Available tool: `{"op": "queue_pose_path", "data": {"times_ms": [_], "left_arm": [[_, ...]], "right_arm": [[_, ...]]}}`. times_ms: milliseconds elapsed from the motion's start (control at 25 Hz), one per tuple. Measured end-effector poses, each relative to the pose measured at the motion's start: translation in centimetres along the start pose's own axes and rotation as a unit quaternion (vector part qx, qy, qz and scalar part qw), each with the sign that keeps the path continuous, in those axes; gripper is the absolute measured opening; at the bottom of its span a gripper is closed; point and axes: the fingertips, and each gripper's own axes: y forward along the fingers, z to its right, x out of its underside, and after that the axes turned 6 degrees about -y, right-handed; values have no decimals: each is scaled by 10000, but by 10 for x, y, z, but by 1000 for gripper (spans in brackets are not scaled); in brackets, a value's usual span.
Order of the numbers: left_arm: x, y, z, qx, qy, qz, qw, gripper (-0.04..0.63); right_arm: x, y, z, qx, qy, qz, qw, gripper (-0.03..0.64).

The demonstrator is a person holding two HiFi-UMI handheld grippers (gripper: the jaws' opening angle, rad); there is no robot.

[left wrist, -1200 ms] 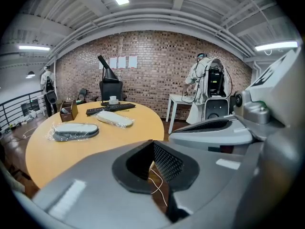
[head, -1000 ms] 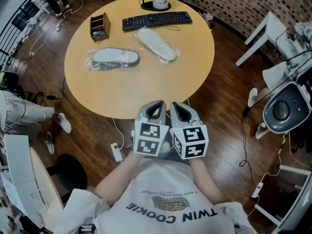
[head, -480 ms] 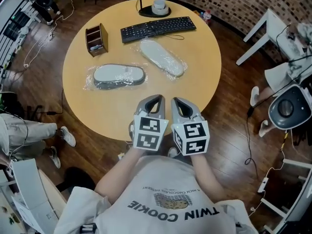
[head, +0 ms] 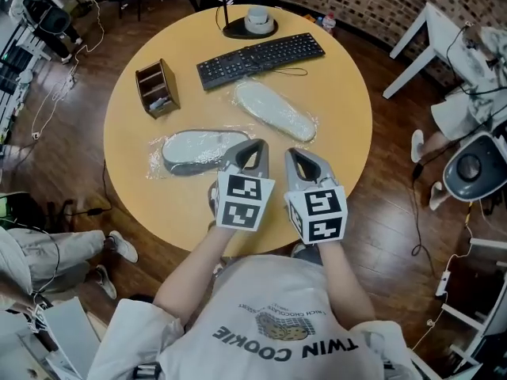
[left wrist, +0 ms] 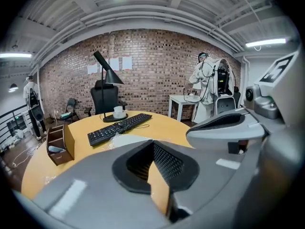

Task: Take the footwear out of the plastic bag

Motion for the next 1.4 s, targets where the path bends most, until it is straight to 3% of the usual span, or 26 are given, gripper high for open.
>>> {"op": "queue_pose_path", "data": {"times_ms": [560, 960, 1400], "left_arm": [[-21, 63, -90, 37, 489, 51, 9988, 6], [1, 125, -132, 40, 683, -439, 9967, 6], [31, 174, -170, -141, 1000, -952, 9903, 6]], "right_arm": [[-8, 57, 10, 142, 259, -125, 9995, 2], [8, 84, 47, 240, 753, -126, 9968, 2], [62, 94, 80, 300, 1449, -488, 9878, 3]]}}
